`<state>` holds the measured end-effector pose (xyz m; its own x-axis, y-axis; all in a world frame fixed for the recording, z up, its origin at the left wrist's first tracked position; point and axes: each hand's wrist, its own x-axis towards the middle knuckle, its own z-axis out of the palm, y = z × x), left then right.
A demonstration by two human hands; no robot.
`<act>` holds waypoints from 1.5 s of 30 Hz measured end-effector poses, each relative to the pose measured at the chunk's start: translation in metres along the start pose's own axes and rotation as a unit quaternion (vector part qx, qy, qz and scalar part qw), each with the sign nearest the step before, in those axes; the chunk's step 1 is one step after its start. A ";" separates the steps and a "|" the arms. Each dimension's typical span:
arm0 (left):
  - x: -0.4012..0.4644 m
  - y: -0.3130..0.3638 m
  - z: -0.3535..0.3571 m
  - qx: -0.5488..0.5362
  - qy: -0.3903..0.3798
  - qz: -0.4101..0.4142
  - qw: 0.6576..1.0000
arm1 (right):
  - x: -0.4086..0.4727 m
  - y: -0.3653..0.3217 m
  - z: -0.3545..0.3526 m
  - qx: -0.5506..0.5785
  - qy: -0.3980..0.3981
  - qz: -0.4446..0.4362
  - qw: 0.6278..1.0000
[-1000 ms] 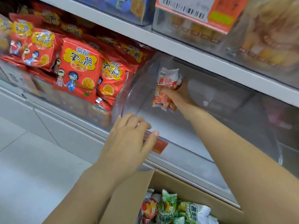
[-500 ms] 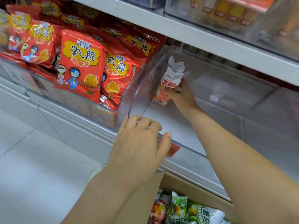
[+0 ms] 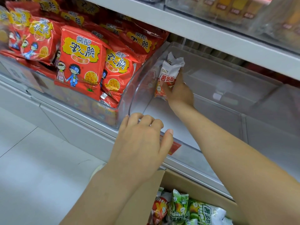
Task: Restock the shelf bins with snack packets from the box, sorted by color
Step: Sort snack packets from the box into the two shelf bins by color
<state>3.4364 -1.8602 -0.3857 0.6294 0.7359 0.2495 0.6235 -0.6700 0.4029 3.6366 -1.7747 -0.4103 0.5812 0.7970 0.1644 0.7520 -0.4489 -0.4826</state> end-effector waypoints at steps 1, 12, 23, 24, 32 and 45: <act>0.000 0.000 -0.001 0.000 0.000 -0.002 1.000 | 0.001 -0.001 0.003 0.034 -0.014 0.014 0.999; -0.018 0.008 -0.004 0.026 0.025 -0.001 0.999 | -0.053 -0.006 -0.083 0.297 0.092 0.073 0.948; -0.116 0.087 0.047 -0.065 0.026 0.144 0.987 | -0.315 0.086 -0.130 0.162 0.034 0.028 0.986; -0.130 0.089 0.055 -0.038 -0.033 0.135 0.990 | -0.334 0.099 -0.126 0.130 -0.008 0.049 0.990; -0.216 0.102 0.095 0.112 -0.377 0.078 0.916 | -0.460 0.186 -0.095 -0.015 -0.358 0.134 0.924; -0.282 0.114 0.114 -0.121 -0.526 -0.193 0.820 | -0.486 0.193 -0.069 0.140 -0.385 0.099 0.907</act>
<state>3.3829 -2.1556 -0.5104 0.5382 0.3117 -0.7831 0.8400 -0.2741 0.4682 3.5205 -2.2768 -0.5243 0.2255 0.8062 -0.5470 0.4862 -0.5797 -0.6539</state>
